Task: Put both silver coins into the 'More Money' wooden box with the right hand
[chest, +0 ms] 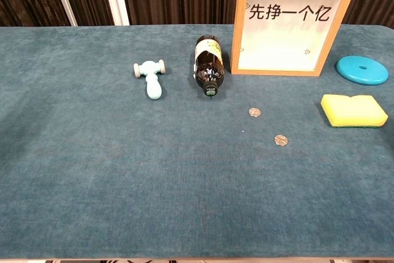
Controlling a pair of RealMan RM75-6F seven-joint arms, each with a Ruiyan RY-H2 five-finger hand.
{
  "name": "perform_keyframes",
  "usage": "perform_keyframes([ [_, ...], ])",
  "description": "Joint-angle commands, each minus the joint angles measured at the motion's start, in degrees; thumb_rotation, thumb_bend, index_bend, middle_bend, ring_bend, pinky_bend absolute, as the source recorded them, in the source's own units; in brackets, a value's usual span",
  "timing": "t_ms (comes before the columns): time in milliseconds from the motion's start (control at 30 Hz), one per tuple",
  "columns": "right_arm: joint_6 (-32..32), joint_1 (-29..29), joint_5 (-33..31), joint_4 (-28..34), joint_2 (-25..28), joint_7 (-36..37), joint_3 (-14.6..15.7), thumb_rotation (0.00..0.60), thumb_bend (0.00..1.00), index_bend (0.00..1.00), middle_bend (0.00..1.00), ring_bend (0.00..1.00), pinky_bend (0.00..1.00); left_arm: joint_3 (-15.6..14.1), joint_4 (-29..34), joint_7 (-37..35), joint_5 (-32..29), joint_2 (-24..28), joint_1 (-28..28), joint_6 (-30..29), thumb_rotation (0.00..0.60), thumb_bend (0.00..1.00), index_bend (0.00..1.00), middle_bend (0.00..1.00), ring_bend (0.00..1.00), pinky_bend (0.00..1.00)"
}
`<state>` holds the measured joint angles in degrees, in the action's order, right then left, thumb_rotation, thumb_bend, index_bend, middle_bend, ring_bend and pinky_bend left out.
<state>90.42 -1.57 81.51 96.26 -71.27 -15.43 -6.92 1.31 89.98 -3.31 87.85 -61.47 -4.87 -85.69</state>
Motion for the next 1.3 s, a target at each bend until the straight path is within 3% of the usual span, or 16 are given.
perform_keyframes([
  [33, -0.07, -0.03, 0.03, 0.02, 0.02, -0.07, 0.04, 0.6, 0.49, 0.19, 0.05, 0.0, 0.0, -0.02, -0.02, 0.02, 0.01, 0.01, -0.03, 0.07, 0.6, 0.4, 0.1, 0.0, 0.0, 0.0],
  [467, -1.24, -0.18, 1.18, 1.05, 1.66, 2.38, 0.87, 0.6, 0.49, 0.19, 0.05, 0.0, 0.0, 0.07, 0.02, -0.05, -0.19, -0.03, 0.0, 0.08, 0.6, 0.4, 0.1, 0.0, 0.0, 0.0],
  [700, -1.15, -0.37, 2.9, 0.52, 2.05, 3.27, 1.37, 0.6, 0.43, 0.19, 0.05, 0.0, 0.0, 0.1, 0.11, -0.14, -0.29, -0.05, 0.03, 0.08, 0.6, 0.4, 0.1, 0.0, 0.0, 0.0],
  [933, -2.7, -1.19, 6.14, 2.26, 3.62, 8.07, 2.81, 0.6, 0.43, 0.19, 0.05, 0.0, 0.0, 0.22, 0.35, -0.42, -0.72, -0.01, -0.04, 0.4, 0.6, 0.4, 0.1, 0.0, 0.0, 0.0],
  [1067, -5.86, -3.69, 7.73, 3.37, 4.67, 4.52, 2.72, 0.6, 0.43, 0.19, 0.05, 0.0, 0.0, 0.24, 0.52, -0.63, -0.96, 0.05, -0.16, 0.81, 0.6, 0.4, 0.1, 0.0, 0.0, 0.0],
  [1300, -14.1, -8.91, 5.05, 6.1, 2.75, 3.32, 1.33, 0.6, 0.43, 0.23, 0.05, 0.0, 0.0, 0.27, 0.78, -1.06, -1.17, 0.14, -0.06, 0.78, 0.6, 0.4, 0.1, 0.0, 0.0, 0.0],
])
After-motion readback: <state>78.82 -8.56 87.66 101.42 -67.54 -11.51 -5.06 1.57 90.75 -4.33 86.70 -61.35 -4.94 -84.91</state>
